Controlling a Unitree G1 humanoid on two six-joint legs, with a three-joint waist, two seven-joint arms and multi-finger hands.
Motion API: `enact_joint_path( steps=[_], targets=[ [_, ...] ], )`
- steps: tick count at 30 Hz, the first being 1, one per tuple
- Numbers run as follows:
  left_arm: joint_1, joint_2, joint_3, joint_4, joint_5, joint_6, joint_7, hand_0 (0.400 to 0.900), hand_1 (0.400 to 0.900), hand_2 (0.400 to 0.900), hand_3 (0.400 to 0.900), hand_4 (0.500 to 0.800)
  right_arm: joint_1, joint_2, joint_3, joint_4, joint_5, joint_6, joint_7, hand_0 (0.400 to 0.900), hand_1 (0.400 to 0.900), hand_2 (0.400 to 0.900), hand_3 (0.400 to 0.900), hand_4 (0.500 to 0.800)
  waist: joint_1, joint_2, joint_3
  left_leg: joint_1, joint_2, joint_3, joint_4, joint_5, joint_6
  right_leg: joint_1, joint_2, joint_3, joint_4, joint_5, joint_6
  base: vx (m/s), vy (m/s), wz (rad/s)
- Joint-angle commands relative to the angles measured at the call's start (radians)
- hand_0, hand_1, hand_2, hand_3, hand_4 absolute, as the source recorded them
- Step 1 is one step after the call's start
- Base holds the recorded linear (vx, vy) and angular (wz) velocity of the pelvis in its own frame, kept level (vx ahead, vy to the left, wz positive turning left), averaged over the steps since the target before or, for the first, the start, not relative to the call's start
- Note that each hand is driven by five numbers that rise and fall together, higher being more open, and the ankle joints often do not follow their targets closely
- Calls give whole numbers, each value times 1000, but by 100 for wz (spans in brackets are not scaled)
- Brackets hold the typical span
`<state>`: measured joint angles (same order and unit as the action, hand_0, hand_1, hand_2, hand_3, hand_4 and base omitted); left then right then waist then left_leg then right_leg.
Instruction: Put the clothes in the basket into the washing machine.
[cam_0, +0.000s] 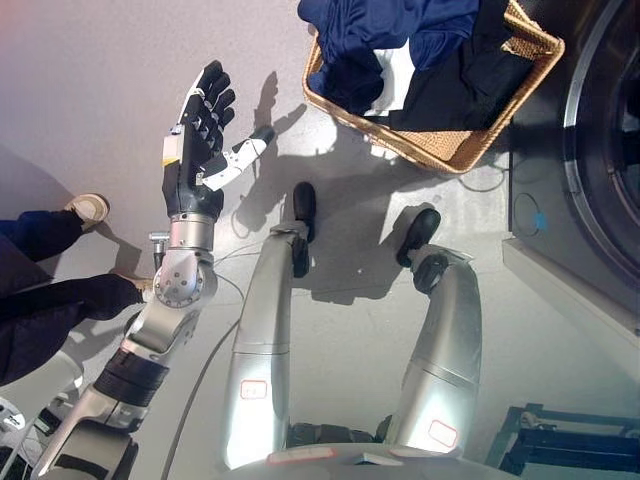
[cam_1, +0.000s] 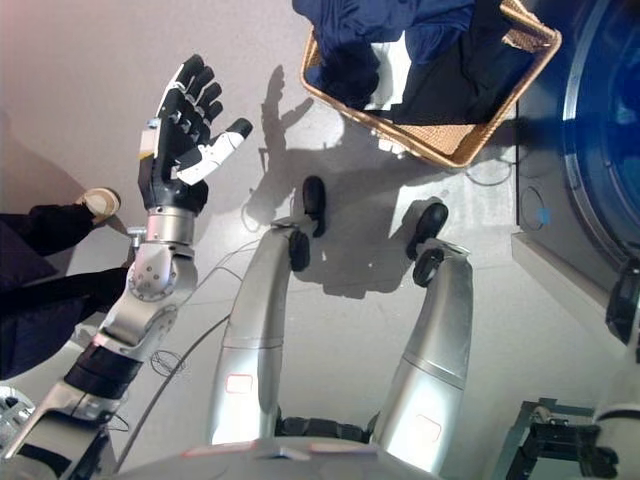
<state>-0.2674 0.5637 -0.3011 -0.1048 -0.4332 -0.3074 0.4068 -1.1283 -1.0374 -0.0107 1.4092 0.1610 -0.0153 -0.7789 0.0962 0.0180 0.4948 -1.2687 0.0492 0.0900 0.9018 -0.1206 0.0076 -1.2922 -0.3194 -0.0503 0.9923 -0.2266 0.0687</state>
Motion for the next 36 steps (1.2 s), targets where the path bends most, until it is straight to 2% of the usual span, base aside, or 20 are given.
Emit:
enact_joint_path(
  steps=[1,4,5,6,7,11,18,20,21,22,24,25,27,28,32,34,36],
  targets=[
    [82,-63,7,-47,16,-62,13,900,900,900,900,800,196,-69,21,7,25,-15,-102,400,400,400,400,500,-55,43,-213,-74,20,-124,62,-114,-63,-97,63,-46,22,3,36,0,7,-9],
    [84,-53,12,-48,17,-62,13,900,900,900,900,800,180,-60,41,8,18,-14,-87,400,400,400,400,500,-53,43,-214,-75,22,-119,62,-116,-62,-100,65,-44,17,9,37,-4,5,-10],
    [86,-52,12,-49,16,-64,11,900,900,900,900,800,169,-56,52,0,16,-20,-79,900,900,900,900,800,-50,43,-214,-76,22,-117,65,-117,-61,-103,67,-42,19,9,37,0,-10,-4],
    [80,-49,14,-47,10,-63,8,900,900,900,900,800,149,-41,69,-5,26,-32,-41,900,900,900,900,800,-47,43,-214,-80,22,-119,76,-119,-59,-108,69,-39,28,7,35,1,-10,-3],
    [80,-50,17,-47,9,-63,7,900,900,900,900,800,142,-41,74,-2,27,-33,-39,900,900,900,900,800,-49,43,-214,-81,22,-119,78,-120,-60,-110,69,-38,30,6,35,0,0,0],
    [79,-44,5,-49,7,-65,-1,900,900,900,900,800,90,-10,100,-3,50,-53,-40,900,900,900,900,800,-45,47,-215,-86,23,-123,95,-121,-60,-111,66,-35,42,6,34,0,0,0],
    [70,-60,27,-41,-4,-78,12,900,900,900,900,800,85,60,99,-94,71,-112,-63,900,900,900,900,800,-51,47,-219,-79,19,-119,79,-112,-60,-94,66,-40,25,12,36,0,0,0],
    [71,-71,38,-46,-9,-85,13,900,900,900,900,800,109,100,83,-190,70,-151,-82,900,900,900,900,800,-57,42,-218,-79,18,-118,80,-111,-58,-90,68,-41,23,16,36,-15,37,-8],
    [68,-87,52,-39,-12,-89,21,900,900,900,900,800,147,150,66,-337,55,-201,-106,900,900,900,900,800,-67,39,-212,-79,19,-118,82,-111,-55,-88,74,-41,20,20,36,-15,37,-10],
    [70,-83,51,-38,-12,-89,20,900,900,900,900,800,166,157,53,-356,48,-194,-112,900,900,900,900,800,-66,35,-214,-77,18,-118,82,-111,-55,-87,74,-41,20,20,36,-20,43,-12],
    [71,-118,88,-22,-12,-89,36,900,900,900,900,800,288,278,-10,-633,11,-257,-117,900,900,900,900,800,-93,30,-202,-77,20,-120,84,-112,-51,-83,85,-38,14,26,35,-19,45,-13],
    [74,-113,85,-22,-12,-89,36,900,900,900,900,800,308,287,-24,-654,3,-248,-121,900,900,900,900,800,-91,24,-204,-76,20,-120,84,-112,-51,-81,84,-38,14,26,35,-24,43,-12],
    [83,-144,108,-10,-15,-82,50,900,900,900,900,800,451,435,-84,-939,-73,-279,-120,900,900,900,900,800,-118,17,-190,-73,19,-123,87,-115,-46,-75,91,-37,9,29,34,-23,22,-9],
    [87,-139,105,-10,-15,-82,50,900,900,900,900,800,471,446,-94,-962,-82,-269,-123,900,900,900,900,800,-116,13,-193,-72,19,-123,86,-114,-46,-73,91,-37,9,29,34,-20,14,-7],
    [111,-167,119,-5,-2,-70,72,900,900,900,900,800,654,607,-142,-1278,-185,-294,-83,900,900,900,900,800,-140,3,-184,-64,17,-121,85,-115,-39,-63,96,-39,4,30,33,-11,11,-2],
    [128,-173,121,5,2,-71,72,900,900,900,900,800,730,678,-132,-1349,-184,-329,-31,900,900,900,900,800,-148,-3,-178,-48,21,-114,71,-111,-37,-46,96,-40,-8,35,35,-37,22,-2],
    [134,-172,121,9,0,-72,69,900,900,900,900,800,766,698,-110,-1373,-169,-340,4,900,900,900,900,800,-152,-9,-176,-32,23,-109,59,-108,-38,-28,98,-40,-22,39,36,-19,13,-2]
  ],
)
